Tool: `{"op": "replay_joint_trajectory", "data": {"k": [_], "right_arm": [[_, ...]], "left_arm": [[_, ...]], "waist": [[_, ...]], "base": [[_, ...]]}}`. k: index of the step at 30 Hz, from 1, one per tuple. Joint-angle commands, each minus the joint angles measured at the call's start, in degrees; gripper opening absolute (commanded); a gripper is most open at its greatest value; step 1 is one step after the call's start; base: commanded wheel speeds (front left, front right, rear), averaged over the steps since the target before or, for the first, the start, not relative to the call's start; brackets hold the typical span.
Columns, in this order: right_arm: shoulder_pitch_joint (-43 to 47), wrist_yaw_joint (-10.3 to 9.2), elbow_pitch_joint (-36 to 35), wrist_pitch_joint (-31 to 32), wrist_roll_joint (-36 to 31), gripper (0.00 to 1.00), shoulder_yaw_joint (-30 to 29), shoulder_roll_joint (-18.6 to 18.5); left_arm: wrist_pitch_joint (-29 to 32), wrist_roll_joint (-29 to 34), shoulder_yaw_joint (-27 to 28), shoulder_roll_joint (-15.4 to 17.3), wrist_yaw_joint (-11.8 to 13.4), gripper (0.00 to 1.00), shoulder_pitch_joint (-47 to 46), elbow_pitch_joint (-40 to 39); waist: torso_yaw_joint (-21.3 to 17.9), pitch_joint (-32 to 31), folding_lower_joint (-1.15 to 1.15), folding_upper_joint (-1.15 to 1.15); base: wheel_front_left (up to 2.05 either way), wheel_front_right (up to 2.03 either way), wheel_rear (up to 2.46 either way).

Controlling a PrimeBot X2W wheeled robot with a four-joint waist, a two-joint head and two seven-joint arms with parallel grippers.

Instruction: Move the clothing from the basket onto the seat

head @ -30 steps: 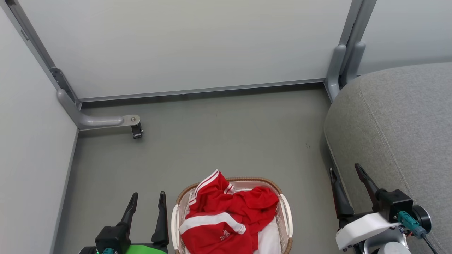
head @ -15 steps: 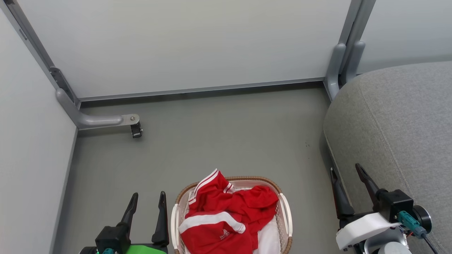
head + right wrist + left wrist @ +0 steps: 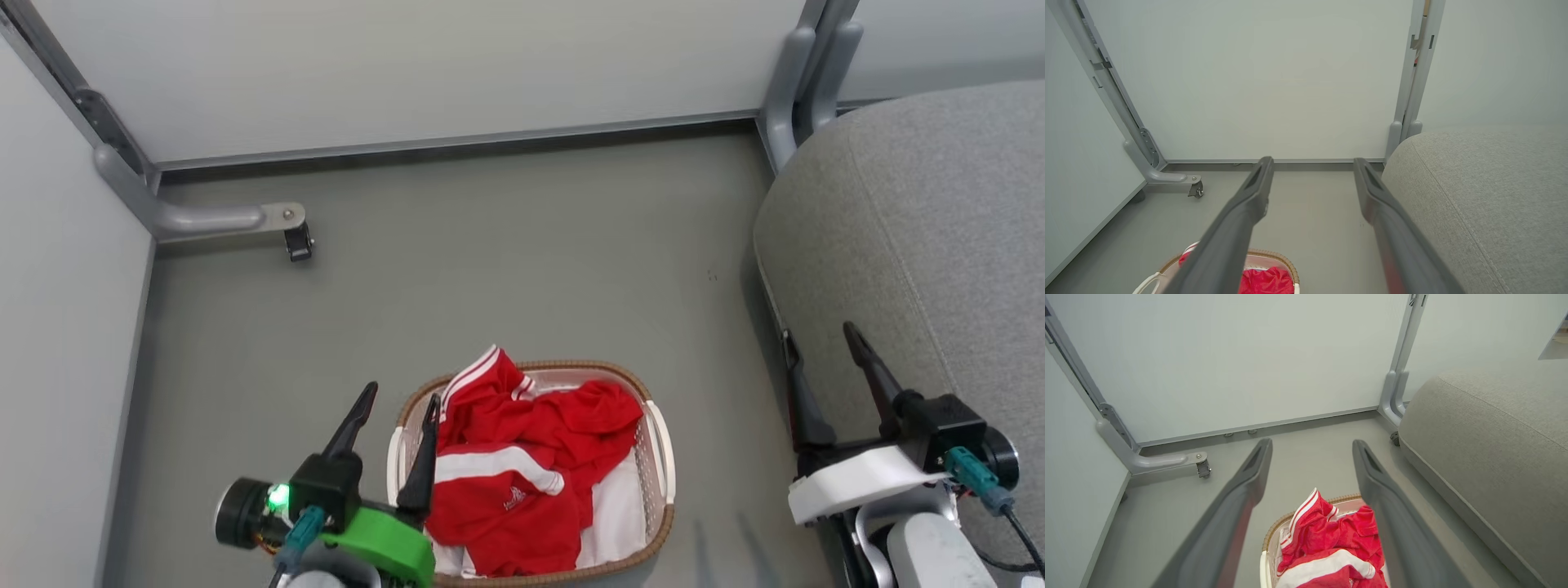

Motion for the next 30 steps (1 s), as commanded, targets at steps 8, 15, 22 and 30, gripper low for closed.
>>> {"op": "replay_joint_trajectory", "data": {"k": [8,15,22,30], "right_arm": [[-8.6,-0.01,-3.1,-0.3,-0.2,1.0,-0.1,-0.3],[-14.1,-0.01,-4.2,-0.3,0.8,1.0,0.6,-0.3],[-16.5,-0.01,-4.6,-0.3,2.3,1.0,0.9,-0.2],[-17.6,-0.01,-5.1,-0.3,4.3,1.0,1.6,-0.2]], "left_arm": [[0.0,3.8,-4.4,1.1,-1.2,1.0,-14.7,11.6],[0.0,5.2,-11.2,1.2,-1.6,1.0,-23.6,23.2],[0.4,4.6,-18.2,0.8,-1.6,1.0,-29.8,36.0],[2.1,6.5,-20.0,0.9,1.6,1.0,-36.9,46.9]], "waist": [[-3.5,17.7,0.0,0.0],[-6.7,27.5,0.0,0.0],[-9.8,33.1,0.0,0.0],[-12.3,36.6,0.0,0.0]], "base": [[0.0,0.0,0.0],[0.0,0.0,0.0],[0.0,0.0,0.0],[0.0,0.0,0.0]]}}
